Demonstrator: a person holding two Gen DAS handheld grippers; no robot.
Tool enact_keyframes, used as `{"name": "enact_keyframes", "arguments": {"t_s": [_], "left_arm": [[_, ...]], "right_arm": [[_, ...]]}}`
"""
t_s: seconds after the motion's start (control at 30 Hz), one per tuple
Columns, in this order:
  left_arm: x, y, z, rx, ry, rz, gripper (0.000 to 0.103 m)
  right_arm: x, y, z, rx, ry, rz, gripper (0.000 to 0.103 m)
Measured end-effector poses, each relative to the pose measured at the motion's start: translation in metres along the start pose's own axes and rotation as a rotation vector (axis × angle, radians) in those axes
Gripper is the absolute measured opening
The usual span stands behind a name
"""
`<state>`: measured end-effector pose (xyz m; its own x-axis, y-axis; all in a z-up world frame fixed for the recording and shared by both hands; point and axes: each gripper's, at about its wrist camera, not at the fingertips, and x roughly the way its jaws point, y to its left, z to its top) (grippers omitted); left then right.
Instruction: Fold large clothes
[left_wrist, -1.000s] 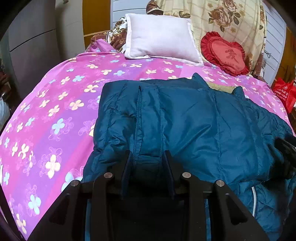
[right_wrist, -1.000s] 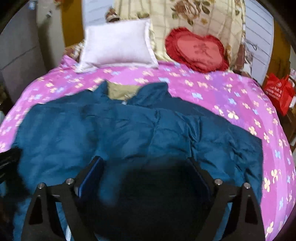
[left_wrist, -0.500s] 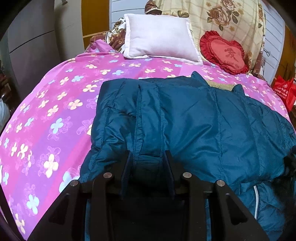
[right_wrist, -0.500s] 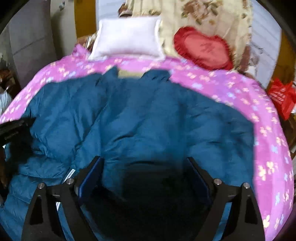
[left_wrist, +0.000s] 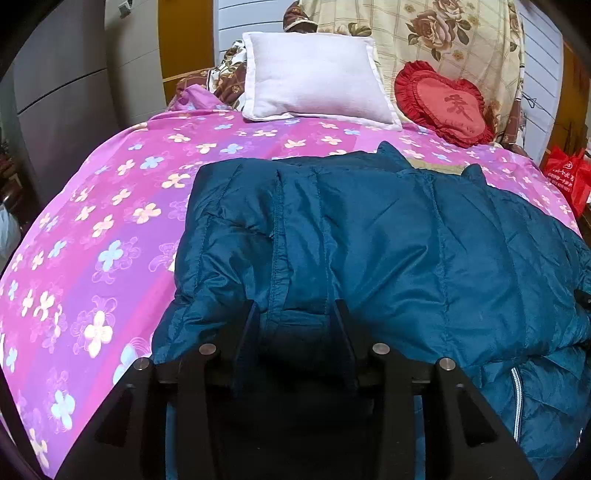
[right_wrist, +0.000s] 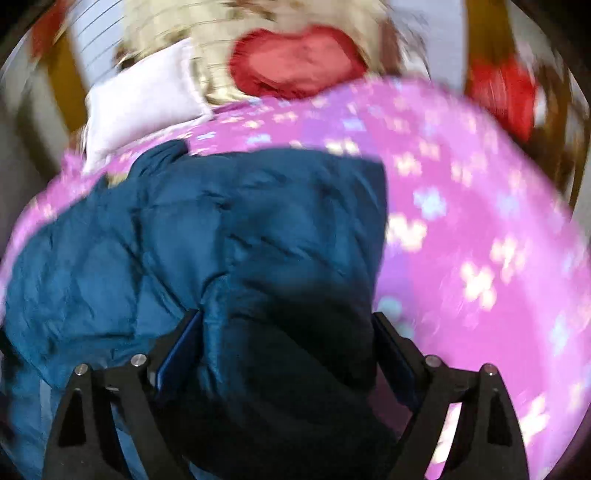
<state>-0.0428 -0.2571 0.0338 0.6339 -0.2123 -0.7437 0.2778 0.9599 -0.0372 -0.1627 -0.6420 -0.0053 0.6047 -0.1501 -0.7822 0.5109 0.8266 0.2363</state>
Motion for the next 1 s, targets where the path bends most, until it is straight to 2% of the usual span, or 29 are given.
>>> {"name": "enact_keyframes", "arguments": {"t_s": [0.07, 0.17, 0.3, 0.37, 0.43, 0.47, 0.53, 0.6, 0.7, 0.83, 0.93, 1.0], "left_arm": [[0.001, 0.001, 0.001, -0.005, 0.002, -0.004, 0.022], [0.002, 0.002, 0.000, -0.011, 0.001, -0.008, 0.022], [0.002, 0.002, 0.000, -0.010, 0.001, -0.008, 0.022], [0.002, 0.003, -0.001, -0.012, 0.002, -0.011, 0.022], [0.001, 0.003, 0.000, -0.014, 0.003, -0.013, 0.022], [0.002, 0.004, 0.000, -0.015, 0.003, -0.016, 0.022], [0.001, 0.003, 0.000, -0.014, 0.003, -0.019, 0.022], [-0.001, 0.003, 0.000, -0.008, 0.000, -0.017, 0.022], [-0.006, 0.002, -0.001, 0.001, -0.008, 0.002, 0.022], [-0.022, 0.001, -0.004, 0.017, -0.030, 0.021, 0.022], [-0.039, 0.001, -0.007, 0.044, -0.061, 0.039, 0.022], [-0.052, 0.006, -0.012, 0.036, -0.075, 0.038, 0.022]], "right_arm": [[-0.013, -0.001, -0.003, 0.010, -0.037, -0.013, 0.090], [-0.039, 0.012, -0.010, -0.070, -0.130, -0.055, 0.090], [-0.068, 0.033, -0.016, -0.120, -0.227, -0.041, 0.090], [-0.063, 0.049, -0.013, -0.167, -0.203, -0.036, 0.084], [-0.048, 0.063, -0.015, -0.238, -0.147, -0.068, 0.066], [-0.038, 0.067, -0.018, -0.265, -0.127, -0.089, 0.066], [-0.018, 0.065, -0.022, -0.273, -0.096, -0.133, 0.066], [-0.010, 0.056, -0.017, -0.214, -0.083, -0.109, 0.068], [-0.011, 0.057, -0.015, -0.195, -0.071, -0.108, 0.069], [-0.045, 0.057, -0.029, -0.149, -0.102, -0.054, 0.071], [-0.067, 0.055, -0.043, -0.135, -0.114, -0.026, 0.083], [-0.078, 0.054, -0.054, -0.141, -0.095, -0.002, 0.085]]}}
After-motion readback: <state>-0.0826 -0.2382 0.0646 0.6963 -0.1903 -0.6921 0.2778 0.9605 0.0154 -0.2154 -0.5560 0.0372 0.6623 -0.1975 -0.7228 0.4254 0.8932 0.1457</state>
